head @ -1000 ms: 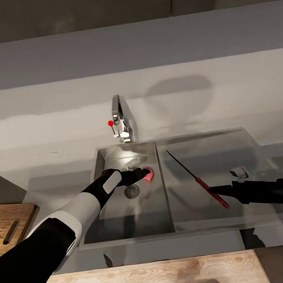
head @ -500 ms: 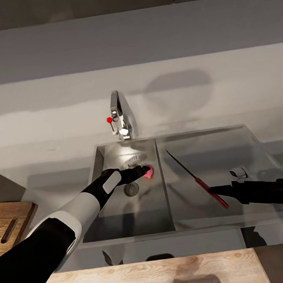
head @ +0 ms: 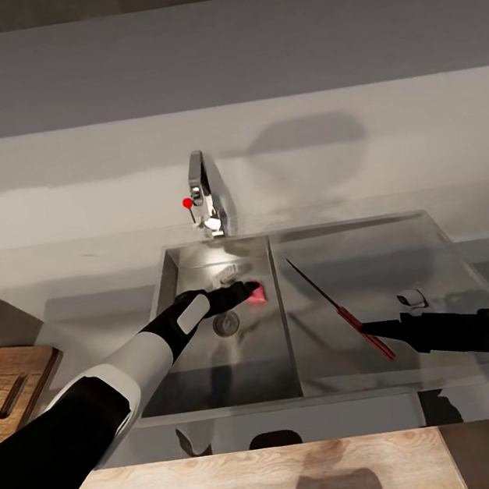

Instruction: In the kitchen, take the Vidalia onion out of the sink, dice it on the chopping board with the paring knife, put the diced onion into the bowl on the countertop, then place both the paring knife and the chopping board into the sink.

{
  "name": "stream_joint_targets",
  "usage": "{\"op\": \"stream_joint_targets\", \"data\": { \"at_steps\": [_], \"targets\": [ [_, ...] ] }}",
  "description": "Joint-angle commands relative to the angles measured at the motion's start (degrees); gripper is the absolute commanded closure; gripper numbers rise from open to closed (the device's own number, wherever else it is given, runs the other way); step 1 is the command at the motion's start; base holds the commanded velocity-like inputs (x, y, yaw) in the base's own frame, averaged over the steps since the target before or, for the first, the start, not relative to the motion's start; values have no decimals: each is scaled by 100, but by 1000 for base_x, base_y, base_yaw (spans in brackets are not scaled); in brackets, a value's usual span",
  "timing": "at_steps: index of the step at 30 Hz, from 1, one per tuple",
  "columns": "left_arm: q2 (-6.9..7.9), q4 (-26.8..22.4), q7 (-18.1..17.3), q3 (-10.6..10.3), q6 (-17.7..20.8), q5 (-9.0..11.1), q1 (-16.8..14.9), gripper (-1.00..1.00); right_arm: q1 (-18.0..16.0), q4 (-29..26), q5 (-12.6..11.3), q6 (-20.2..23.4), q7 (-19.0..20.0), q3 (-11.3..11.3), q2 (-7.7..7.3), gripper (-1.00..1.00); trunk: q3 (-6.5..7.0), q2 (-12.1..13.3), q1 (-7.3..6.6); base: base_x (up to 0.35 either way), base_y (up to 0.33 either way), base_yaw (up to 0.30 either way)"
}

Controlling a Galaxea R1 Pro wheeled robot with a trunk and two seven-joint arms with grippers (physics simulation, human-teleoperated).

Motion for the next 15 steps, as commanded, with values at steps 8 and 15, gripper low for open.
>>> {"op": "stream_joint_targets", "data": {
  "at_steps": [8, 15],
  "targets": [
    [44, 136, -3, -77, -35, -73, -5, 100, -4, 6, -24, 54, 24, -4, -1, 100, -12, -8, 4, 0, 0, 0],
    [53, 150, -148, -77, -36, -77, -4, 100, -4, 6, -23, 54, 18, -11, -10, 100, 29, -8, 4, 0, 0, -50]
  ]
}}
